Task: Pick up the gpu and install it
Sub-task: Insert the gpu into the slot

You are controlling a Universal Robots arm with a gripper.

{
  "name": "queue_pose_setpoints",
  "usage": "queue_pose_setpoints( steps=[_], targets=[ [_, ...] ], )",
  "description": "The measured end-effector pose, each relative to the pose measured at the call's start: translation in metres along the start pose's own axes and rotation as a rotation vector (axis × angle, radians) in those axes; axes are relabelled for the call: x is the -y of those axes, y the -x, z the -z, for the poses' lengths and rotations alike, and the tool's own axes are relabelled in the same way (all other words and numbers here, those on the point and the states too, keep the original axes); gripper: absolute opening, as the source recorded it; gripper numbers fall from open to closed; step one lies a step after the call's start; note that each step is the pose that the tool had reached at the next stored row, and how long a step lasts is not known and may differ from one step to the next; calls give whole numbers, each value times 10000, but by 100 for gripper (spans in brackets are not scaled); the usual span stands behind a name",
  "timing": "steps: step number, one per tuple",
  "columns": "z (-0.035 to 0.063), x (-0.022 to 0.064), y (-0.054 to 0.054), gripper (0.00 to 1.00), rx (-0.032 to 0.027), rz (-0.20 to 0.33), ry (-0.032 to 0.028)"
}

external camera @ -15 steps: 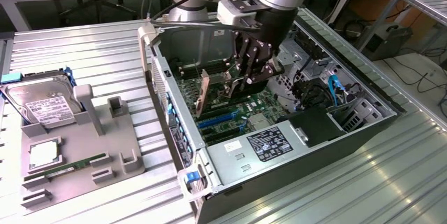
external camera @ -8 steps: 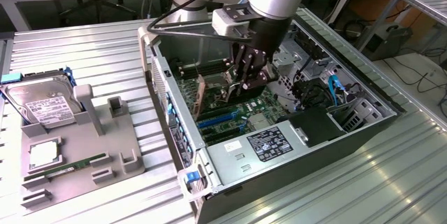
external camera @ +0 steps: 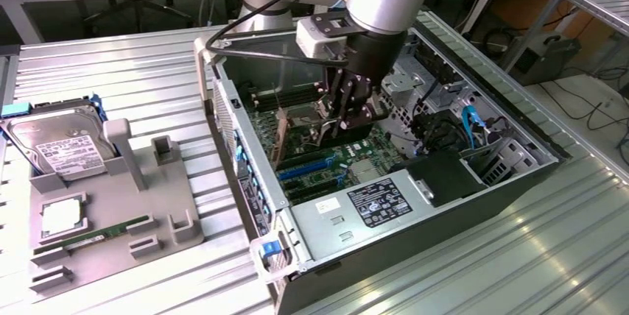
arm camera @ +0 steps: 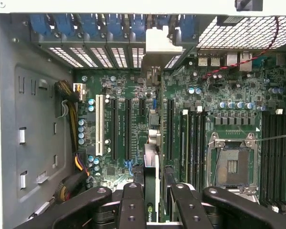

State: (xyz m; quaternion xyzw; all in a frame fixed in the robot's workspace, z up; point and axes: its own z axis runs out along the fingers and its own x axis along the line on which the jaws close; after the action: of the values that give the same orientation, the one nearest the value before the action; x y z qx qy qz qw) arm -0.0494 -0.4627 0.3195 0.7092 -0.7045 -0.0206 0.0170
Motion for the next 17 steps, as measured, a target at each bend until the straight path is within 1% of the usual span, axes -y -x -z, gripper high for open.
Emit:
queue_pose_setpoints(
  steps=[4, 7, 9, 15, 17],
  targets=[
    [-12, 1, 0, 26, 5, 0, -7],
    [-45, -3, 0, 26, 2, -1, -41],
    [-51, -4, 0, 26, -1, 0, -52],
    [-54, -5, 0, 26, 1, -1, -55],
    [-61, -4, 0, 26, 2, -1, -65]
  ],
)
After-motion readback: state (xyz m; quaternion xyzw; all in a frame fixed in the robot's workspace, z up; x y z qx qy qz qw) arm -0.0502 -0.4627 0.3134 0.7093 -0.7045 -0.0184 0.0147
